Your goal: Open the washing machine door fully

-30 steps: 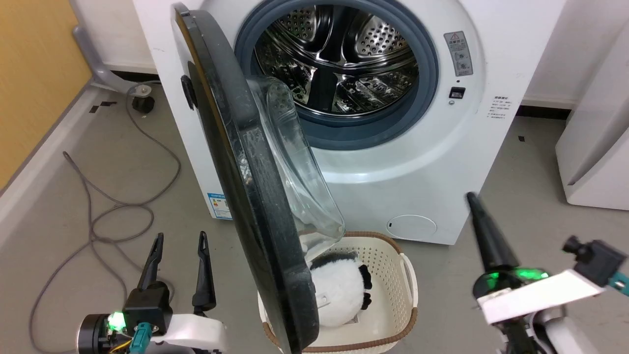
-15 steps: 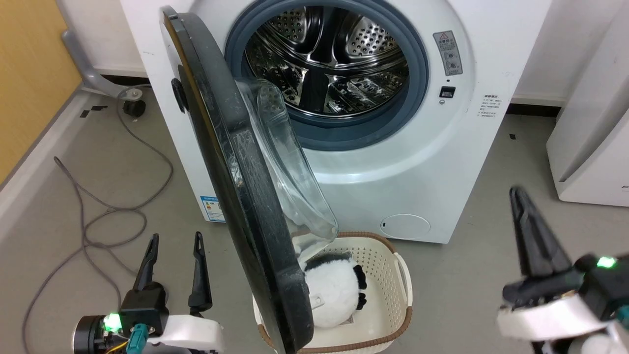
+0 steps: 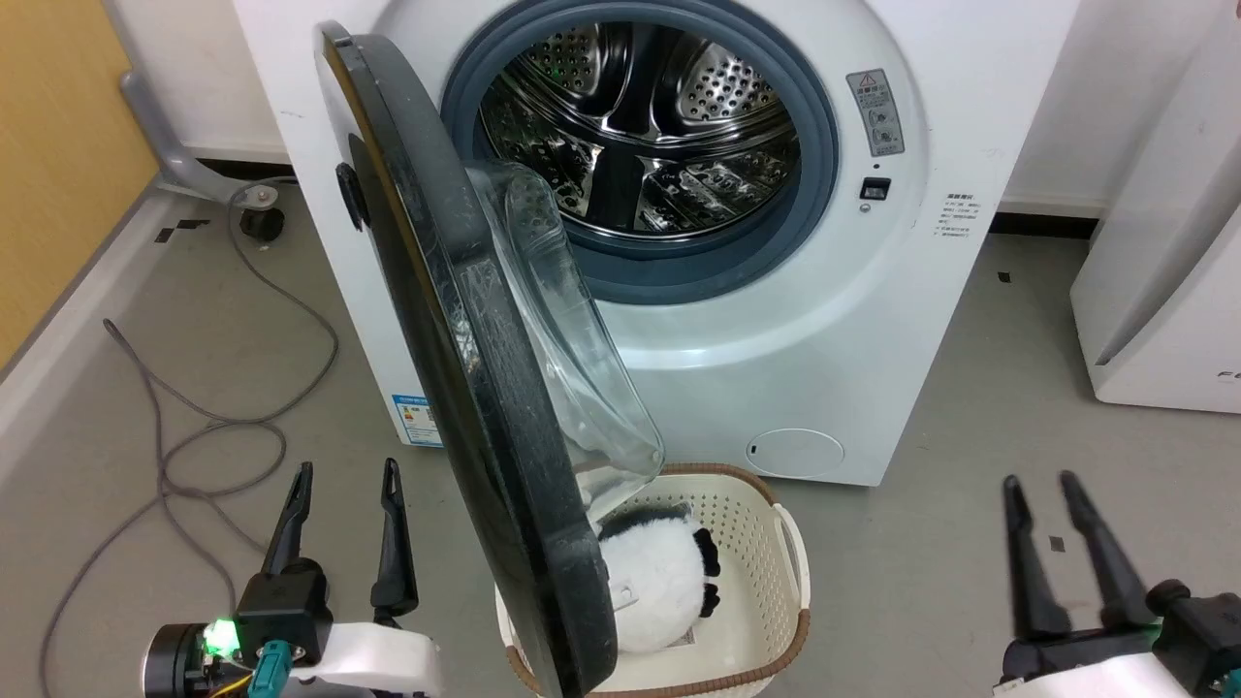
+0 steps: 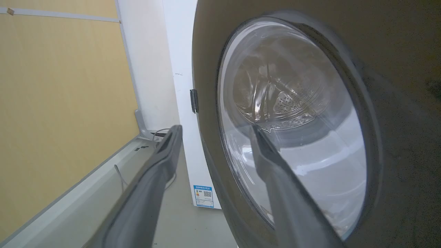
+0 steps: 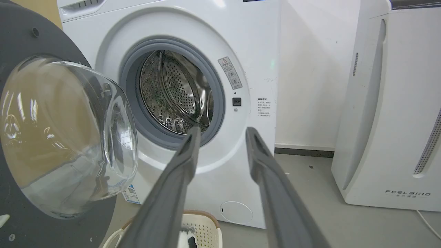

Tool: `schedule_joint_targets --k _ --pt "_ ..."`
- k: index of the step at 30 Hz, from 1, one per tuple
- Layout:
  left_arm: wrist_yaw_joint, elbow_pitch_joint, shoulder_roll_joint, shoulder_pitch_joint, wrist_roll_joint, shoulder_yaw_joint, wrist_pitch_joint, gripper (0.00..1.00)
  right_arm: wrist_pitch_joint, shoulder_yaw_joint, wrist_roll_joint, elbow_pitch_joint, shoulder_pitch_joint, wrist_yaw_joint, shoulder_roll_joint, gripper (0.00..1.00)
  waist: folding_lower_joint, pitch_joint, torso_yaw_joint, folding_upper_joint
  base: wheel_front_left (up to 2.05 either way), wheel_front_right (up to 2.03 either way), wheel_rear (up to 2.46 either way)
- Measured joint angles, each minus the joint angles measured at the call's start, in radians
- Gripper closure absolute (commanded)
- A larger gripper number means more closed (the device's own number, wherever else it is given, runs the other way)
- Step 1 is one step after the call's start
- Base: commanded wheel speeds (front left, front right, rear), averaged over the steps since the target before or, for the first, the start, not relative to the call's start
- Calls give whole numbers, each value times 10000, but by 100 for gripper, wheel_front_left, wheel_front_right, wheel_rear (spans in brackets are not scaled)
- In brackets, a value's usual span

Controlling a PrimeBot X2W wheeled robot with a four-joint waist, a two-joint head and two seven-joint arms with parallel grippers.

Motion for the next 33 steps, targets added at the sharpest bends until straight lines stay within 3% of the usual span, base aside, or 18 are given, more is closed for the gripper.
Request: schedule_joint_targets --k 13,14,15,16,26,33 --pt "10 -27 0 68 -17 84 0 0 0 -48 251 211 65 0 8 0 0 12 -36 0 0 0 0" --pt "10 -46 2 68 -17 102 0 16 0 -44 251 228 65 0 8 0 0 12 -36 0 0 0 0" --pt "12 -73 0 67 -15 115 0 74 0 -38 251 238 65 0 8 0 0 11 -36 0 0 0 0" --pt "13 -132 2 66 -15 136 0 100 0 -40 251 247 66 0 8 0 0 13 -33 0 0 0 0" --pt "90 -1565 433 -892 151 441 -8 100 0 -56 217 278 67 0 12 0 0 48 60 0 0 0 0" --pt "69 -3375 639 -1626 456 -144 -10 100 0 -46 188 297 67 0 13 0 0 21 34 0 0 0 0"
